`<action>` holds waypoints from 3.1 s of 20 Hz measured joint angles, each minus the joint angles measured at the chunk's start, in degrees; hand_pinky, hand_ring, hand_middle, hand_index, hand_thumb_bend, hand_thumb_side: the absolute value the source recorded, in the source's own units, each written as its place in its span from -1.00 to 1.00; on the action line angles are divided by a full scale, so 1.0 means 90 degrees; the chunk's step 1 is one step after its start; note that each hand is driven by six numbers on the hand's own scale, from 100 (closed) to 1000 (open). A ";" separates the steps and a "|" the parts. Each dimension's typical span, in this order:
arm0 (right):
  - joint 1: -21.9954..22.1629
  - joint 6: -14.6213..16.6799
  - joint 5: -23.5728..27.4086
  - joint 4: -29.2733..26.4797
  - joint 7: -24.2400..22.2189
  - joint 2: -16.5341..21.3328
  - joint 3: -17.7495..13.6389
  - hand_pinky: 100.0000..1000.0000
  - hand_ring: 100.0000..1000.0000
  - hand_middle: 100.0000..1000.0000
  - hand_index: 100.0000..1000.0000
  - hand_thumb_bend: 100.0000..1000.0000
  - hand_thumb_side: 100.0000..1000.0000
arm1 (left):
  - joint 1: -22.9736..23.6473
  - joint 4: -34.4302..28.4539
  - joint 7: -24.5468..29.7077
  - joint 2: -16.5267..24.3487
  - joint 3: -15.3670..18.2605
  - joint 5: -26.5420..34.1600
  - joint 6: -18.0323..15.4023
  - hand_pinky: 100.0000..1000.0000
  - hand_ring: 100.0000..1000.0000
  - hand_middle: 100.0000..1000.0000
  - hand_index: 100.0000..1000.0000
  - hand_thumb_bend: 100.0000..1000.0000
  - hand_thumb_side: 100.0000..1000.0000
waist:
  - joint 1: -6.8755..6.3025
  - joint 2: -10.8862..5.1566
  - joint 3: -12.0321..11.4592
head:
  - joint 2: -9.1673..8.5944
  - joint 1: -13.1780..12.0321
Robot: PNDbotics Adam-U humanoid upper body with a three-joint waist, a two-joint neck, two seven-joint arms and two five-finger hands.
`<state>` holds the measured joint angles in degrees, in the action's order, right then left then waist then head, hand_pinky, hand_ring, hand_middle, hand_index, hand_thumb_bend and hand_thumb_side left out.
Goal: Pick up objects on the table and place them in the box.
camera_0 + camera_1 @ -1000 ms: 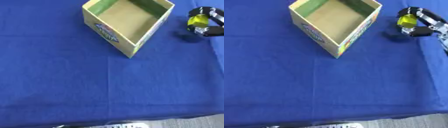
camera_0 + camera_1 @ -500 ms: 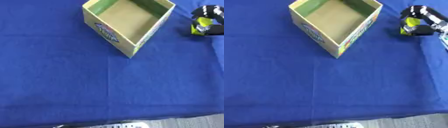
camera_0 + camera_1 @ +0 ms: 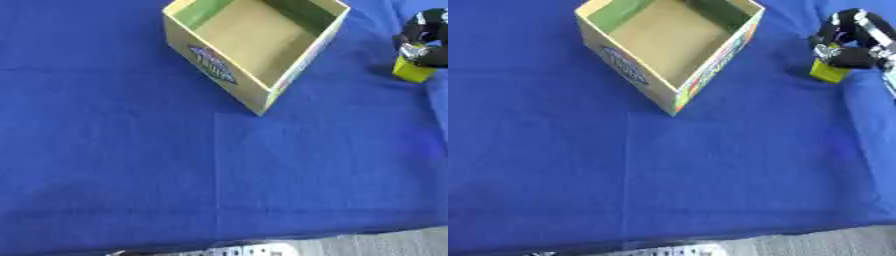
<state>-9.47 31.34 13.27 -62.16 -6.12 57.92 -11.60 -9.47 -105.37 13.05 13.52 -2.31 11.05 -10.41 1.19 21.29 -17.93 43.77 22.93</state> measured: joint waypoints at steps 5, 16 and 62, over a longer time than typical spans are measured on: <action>0.0088 -0.0012 0.0462 -0.0109 0.0143 -0.0002 0.0000 -1.00 -0.41 -0.11 -0.38 -0.81 -0.62 | 0.0000 0.0003 -0.0015 -0.0001 0.0000 0.0000 0.0019 0.00 0.31 -0.07 0.19 -0.67 0.92 | 0.0046 -0.0070 0.0054 | 0.0001 -0.0024; 0.0214 0.0343 0.0114 -0.0265 -0.0590 0.0094 0.0360 0.74 1.00 0.87 0.61 -0.01 0.31 | 0.0000 0.0019 -0.0019 -0.0001 0.0000 0.0001 0.0029 0.00 0.31 -0.07 0.19 -0.66 0.91 | 0.0082 -0.0215 0.0165 | 0.0004 -0.0052; 0.0039 0.0458 -0.1795 0.0013 0.0687 -0.0096 0.0238 -1.00 -0.48 -0.49 -0.61 -0.78 -0.88 | 0.0035 0.0041 -0.0025 -0.0003 0.0000 0.0007 0.0040 0.01 0.35 -0.06 0.19 -0.64 0.90 | 0.0019 -0.0293 0.0309 | 0.0004 -0.0098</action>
<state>-9.12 35.46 -2.89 -62.04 0.06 57.06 -9.45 -9.16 -105.00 12.82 13.49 -2.31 11.11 -10.05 1.36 18.66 -15.15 43.81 22.05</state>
